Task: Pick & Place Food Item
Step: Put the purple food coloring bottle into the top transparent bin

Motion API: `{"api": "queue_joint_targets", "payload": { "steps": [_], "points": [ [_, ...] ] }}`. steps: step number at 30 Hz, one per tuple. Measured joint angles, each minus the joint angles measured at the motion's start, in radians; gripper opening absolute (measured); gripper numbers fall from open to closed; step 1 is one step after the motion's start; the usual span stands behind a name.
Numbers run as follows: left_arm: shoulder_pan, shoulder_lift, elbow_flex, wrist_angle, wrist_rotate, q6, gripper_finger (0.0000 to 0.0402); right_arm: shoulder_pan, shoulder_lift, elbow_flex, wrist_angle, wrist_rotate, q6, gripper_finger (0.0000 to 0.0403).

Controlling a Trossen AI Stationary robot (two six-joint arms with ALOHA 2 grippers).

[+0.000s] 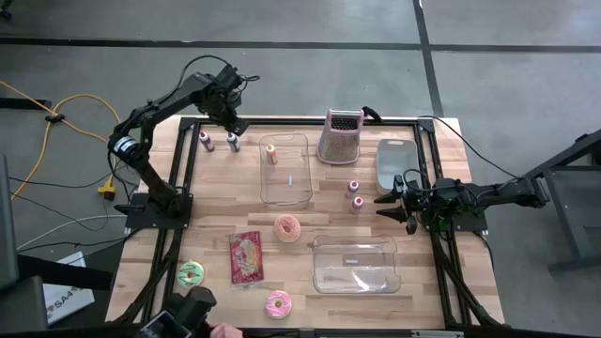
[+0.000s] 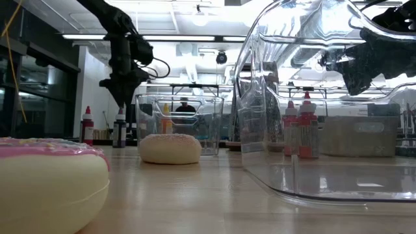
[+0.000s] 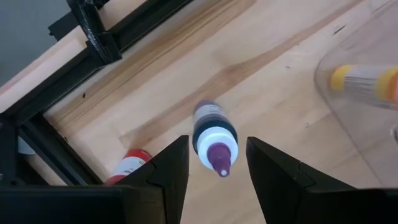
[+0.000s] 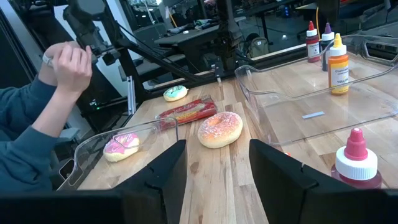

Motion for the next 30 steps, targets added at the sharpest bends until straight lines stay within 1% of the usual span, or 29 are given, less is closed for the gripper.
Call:
{"api": "queue_joint_targets", "payload": {
  "steps": [14,30],
  "points": [
    [-0.004,0.086,0.0,-0.037,0.0,0.02,0.0155,0.0,0.0,0.0,0.0,0.0,0.0,0.0162],
    [-0.017,0.091,-0.02,-0.057,0.0,0.032,0.0155,0.0,0.0,0.0,0.0,0.0,0.0,0.0162]
  ]
}}
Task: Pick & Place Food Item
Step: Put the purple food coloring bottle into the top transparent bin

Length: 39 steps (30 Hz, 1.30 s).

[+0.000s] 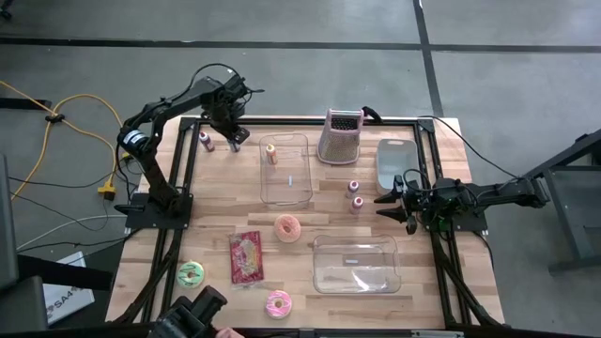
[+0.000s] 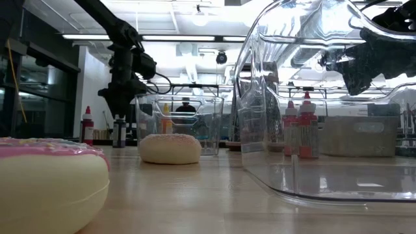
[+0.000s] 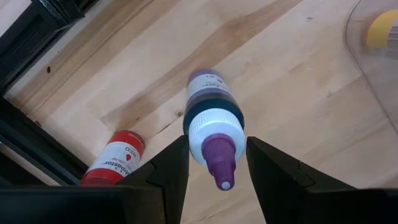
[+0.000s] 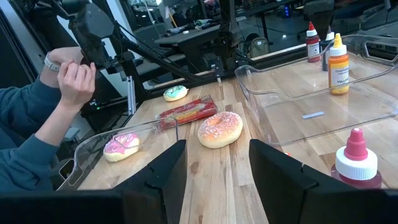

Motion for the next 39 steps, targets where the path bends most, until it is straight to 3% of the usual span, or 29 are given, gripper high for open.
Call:
{"api": "queue_joint_targets", "payload": {
  "steps": [9,17,39],
  "points": [
    [0.0,0.0,-0.001,0.001,0.0,0.008,0.0148,0.0,0.0,0.0,0.0,0.0,0.0,0.0162],
    [0.0,0.0,-0.001,0.0,0.0,0.008,0.0104,0.0,0.0,0.0,0.0,0.0,0.0,0.0162],
    [0.0,-0.001,-0.001,-0.012,0.006,0.008,0.0105,0.0,0.0,0.0,0.0,0.0,0.0,0.0162]
  ]
}}
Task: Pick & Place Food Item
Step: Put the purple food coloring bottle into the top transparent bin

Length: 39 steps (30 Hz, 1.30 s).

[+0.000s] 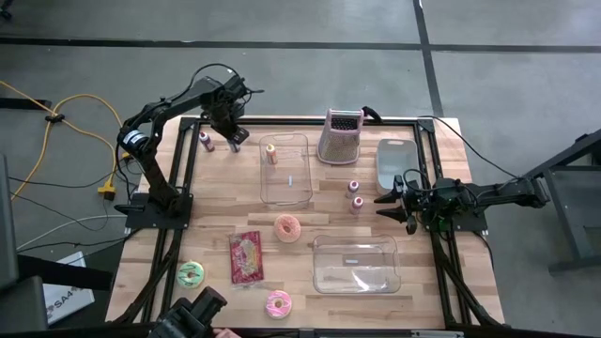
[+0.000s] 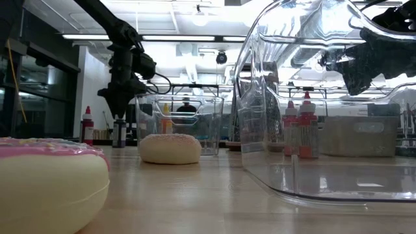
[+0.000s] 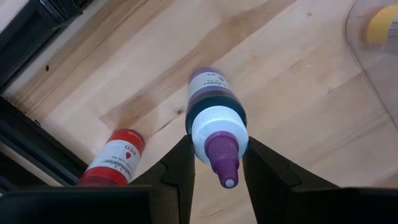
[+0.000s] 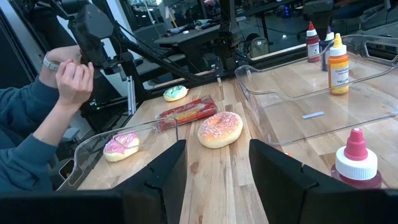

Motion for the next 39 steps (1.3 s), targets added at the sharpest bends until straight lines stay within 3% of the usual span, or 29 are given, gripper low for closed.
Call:
{"api": "queue_joint_targets", "payload": {
  "steps": [15,30,39],
  "points": [
    [0.0,-0.012,0.0,-0.021,0.003,0.012,0.0104,0.0,0.0,0.0,0.0,0.0,0.0,0.0162],
    [-0.07,-0.18,0.0,-0.017,0.004,-0.002,0.0104,0.0,0.0,0.0,0.0,0.0,0.0,0.0162],
    [-0.149,-0.277,0.001,0.082,0.031,-0.036,0.0102,0.0,0.0,0.0,0.0,0.0,0.0,0.0162]
  ]
}}
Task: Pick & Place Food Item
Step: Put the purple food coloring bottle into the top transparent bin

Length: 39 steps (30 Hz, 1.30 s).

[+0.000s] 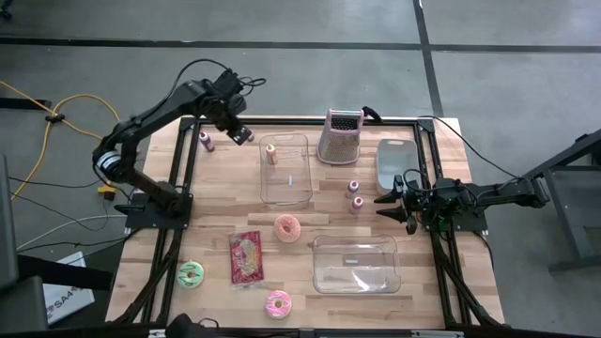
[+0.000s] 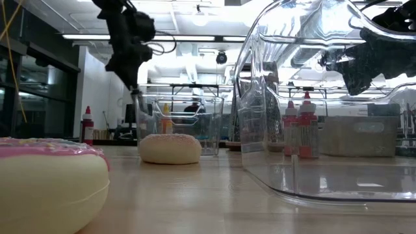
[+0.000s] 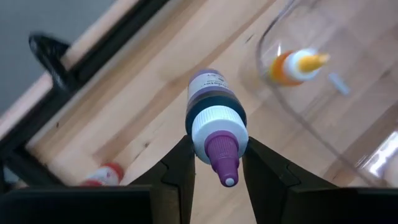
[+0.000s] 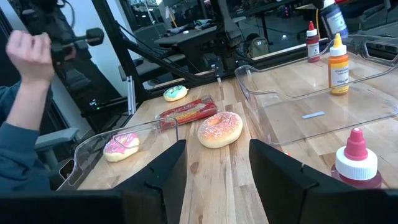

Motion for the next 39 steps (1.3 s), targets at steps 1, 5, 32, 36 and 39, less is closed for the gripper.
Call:
{"api": "queue_joint_targets", "payload": {
  "steps": [1,5,32,36,39],
  "points": [
    [-0.01,-0.007,0.0,0.015,0.0,-0.001,0.0102,0.0,0.0,0.0,0.0,0.0,0.0,0.0162],
    [-0.041,-0.025,0.001,0.064,0.003,-0.002,0.0102,0.0,0.0,0.0,0.0,0.0,0.0,0.0162],
    [-0.313,-0.019,0.075,0.192,-0.013,-0.028,0.0103,0.0,0.0,0.0,0.0,0.0,0.0,0.0162],
    [-0.404,0.008,0.075,0.168,-0.052,-0.062,0.0103,0.0,0.0,0.0,0.0,0.0,0.0,0.0162],
    [-0.455,0.051,0.075,0.147,-0.068,-0.081,0.0103,0.0,0.0,0.0,-0.001,0.0,0.0,0.0162]
  ]
}}
